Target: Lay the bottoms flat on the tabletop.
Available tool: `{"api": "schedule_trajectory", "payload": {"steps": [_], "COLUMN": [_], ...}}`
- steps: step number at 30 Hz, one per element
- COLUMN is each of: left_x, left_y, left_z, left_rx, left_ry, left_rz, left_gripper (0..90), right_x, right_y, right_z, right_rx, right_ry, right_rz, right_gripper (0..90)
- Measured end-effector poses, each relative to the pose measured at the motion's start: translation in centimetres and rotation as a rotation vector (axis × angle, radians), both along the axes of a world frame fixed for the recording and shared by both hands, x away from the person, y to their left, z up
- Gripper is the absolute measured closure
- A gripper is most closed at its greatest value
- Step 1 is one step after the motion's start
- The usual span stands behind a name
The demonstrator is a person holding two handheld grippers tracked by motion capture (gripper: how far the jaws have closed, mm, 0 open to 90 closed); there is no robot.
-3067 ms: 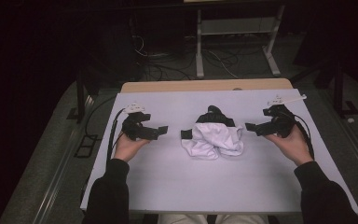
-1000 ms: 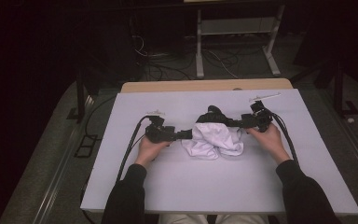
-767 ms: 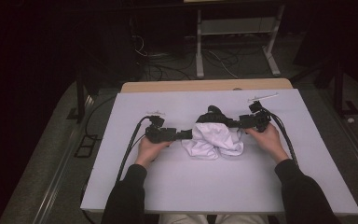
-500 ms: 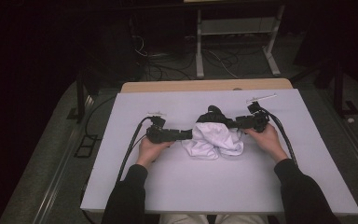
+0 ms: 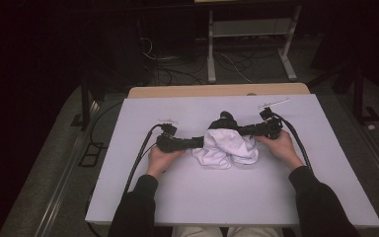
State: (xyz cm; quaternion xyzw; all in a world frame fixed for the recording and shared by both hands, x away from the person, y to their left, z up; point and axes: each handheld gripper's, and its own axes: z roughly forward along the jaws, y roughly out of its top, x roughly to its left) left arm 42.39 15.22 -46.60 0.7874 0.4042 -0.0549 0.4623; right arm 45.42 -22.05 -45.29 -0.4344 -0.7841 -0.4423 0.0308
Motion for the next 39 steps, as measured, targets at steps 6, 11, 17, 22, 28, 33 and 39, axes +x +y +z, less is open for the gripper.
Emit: {"api": "schedule_trajectory", "payload": {"steps": [6, 11, 17, 22, 28, 33, 39], "left_x": [-0.1, -0.2, -0.2, -0.2, -0.2, -0.2, -0.2], "left_y": [-0.5, -0.9, -0.8, -0.5, 0.0, 0.2, 0.7], "left_z": [0.0, 0.1, 0.3, 0.7, 1.1, 1.3, 1.4], "left_rx": [0.018, 0.035, 0.031, 0.024, 0.027, 0.037, 0.057], "left_ry": [0.005, 0.006, 0.009, -0.002, -0.008, -0.021, -0.033], "left_rz": [-0.011, -0.017, -0.014, -0.01, -0.006, -0.001, 0.019], "left_gripper": [75.5, 80.5, 82.6, 83.3, 83.7, 84.1, 84.5], "right_x": [0.0, -0.2, -0.5, -0.7, -1.0, -0.6, -0.1], "right_y": [0.0, 0.2, 0.6, 0.5, 0.5, 0.1, -0.7], "right_z": [-0.1, 0.1, 0.3, 0.9, 1.6, 1.5, 1.4], "right_rx": [-0.001, -0.014, -0.033, -0.003, 0.011, 0.024, 0.032], "right_ry": [0.015, 0.011, -0.001, -0.021, -0.042, -0.022, 0.023], "right_rz": [0.007, 0.003, 0.015, 0.028, 0.009, -0.021, -0.069], "right_gripper": [61.9, 71.7, 83.0, 89.2, 89.1, 76.4, 54.8]}}
